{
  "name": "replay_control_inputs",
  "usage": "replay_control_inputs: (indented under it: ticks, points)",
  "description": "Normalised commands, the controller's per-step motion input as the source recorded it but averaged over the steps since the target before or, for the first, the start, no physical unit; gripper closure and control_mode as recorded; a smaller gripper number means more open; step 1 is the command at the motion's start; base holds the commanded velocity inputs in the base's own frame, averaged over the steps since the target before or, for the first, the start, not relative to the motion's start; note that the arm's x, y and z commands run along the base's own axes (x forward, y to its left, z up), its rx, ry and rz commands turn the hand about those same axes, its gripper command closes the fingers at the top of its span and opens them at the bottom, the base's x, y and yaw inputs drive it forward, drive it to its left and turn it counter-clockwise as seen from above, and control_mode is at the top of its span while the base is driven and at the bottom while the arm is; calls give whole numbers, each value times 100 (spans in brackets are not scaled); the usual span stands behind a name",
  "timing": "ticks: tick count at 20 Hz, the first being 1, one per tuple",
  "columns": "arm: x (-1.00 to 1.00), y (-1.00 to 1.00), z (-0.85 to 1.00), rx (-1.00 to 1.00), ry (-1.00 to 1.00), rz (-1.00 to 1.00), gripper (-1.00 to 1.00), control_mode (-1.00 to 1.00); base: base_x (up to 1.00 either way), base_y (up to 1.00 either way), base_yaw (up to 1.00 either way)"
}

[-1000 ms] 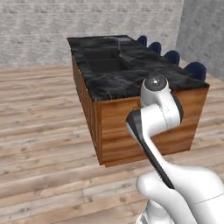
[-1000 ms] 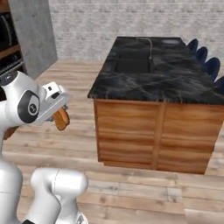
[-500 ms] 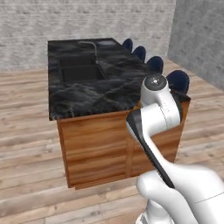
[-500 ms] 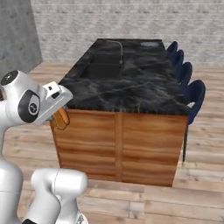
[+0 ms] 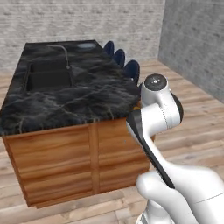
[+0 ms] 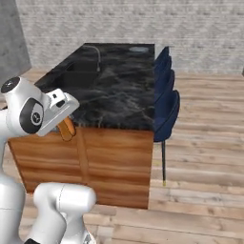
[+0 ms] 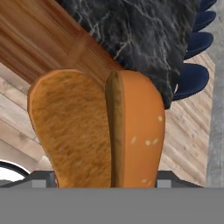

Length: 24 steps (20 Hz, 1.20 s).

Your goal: Move the hot dog bun to the plate on the dining table and place the condiment next to that plate. Then navigate to the fridge and take the sausage and place it on the plate as well.

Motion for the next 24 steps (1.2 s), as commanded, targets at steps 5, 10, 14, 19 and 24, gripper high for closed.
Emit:
replay_control_inputs:
  ticks: [5,10,14,19,24]
  points:
    - [0,0,0,0,0,0,100,100,55,-100,3]
    - [0,0,0,0,0,0,100,100,59,-100,5]
    - [0,0,0,0,0,0,100,100,70,-100,7]
    - [0,0,0,0,0,0,100,100,86,-98,12]
    - [0,0,0,0,0,0,100,100,92,-89,19]
